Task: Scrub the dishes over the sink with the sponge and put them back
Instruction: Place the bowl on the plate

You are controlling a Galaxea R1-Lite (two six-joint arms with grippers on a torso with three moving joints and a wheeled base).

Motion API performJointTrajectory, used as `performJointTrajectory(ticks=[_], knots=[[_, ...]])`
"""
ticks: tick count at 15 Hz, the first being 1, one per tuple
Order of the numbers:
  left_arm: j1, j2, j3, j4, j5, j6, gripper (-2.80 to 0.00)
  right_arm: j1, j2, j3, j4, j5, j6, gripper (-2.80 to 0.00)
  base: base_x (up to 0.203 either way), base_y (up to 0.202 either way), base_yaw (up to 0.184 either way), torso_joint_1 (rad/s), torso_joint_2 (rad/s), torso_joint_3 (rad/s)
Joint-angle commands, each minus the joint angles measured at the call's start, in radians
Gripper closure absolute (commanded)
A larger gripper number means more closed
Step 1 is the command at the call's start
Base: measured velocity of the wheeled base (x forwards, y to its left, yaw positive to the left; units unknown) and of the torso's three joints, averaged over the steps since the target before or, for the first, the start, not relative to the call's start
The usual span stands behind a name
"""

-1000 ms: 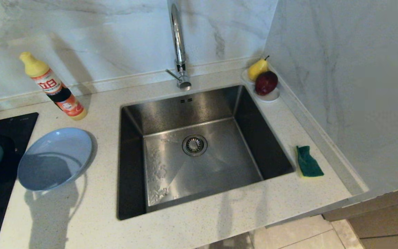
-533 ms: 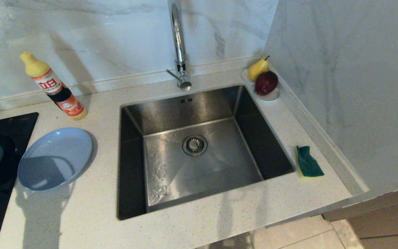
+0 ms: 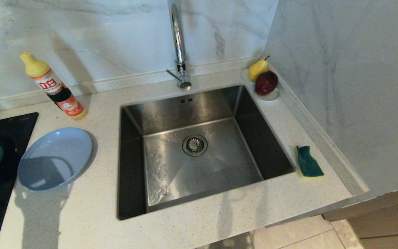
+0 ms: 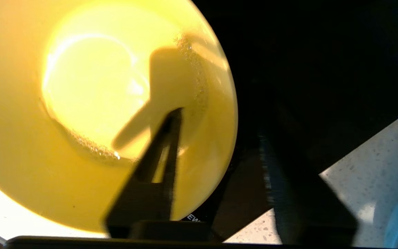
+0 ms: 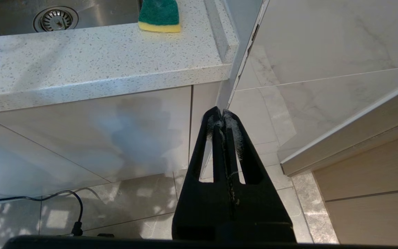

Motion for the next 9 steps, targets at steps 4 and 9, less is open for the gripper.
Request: performJointTrajectory(ticks=[4,9], knots=[[0.000,-0.128,0.016,0.044,-0.036,0.005,0.00,0.000,0.000,0.000,0.000,0.001,0.000,0.00,0.000,0.000,0.000,0.000,0.00,0.000],[0.000,-0.323,-0.008,0.175,-0.086,0.058,0.00,0.000,0.000,0.000,0.000,0.001,0.000,0.00,0.000,0.000,0.000,0.000,0.00,0.000]])
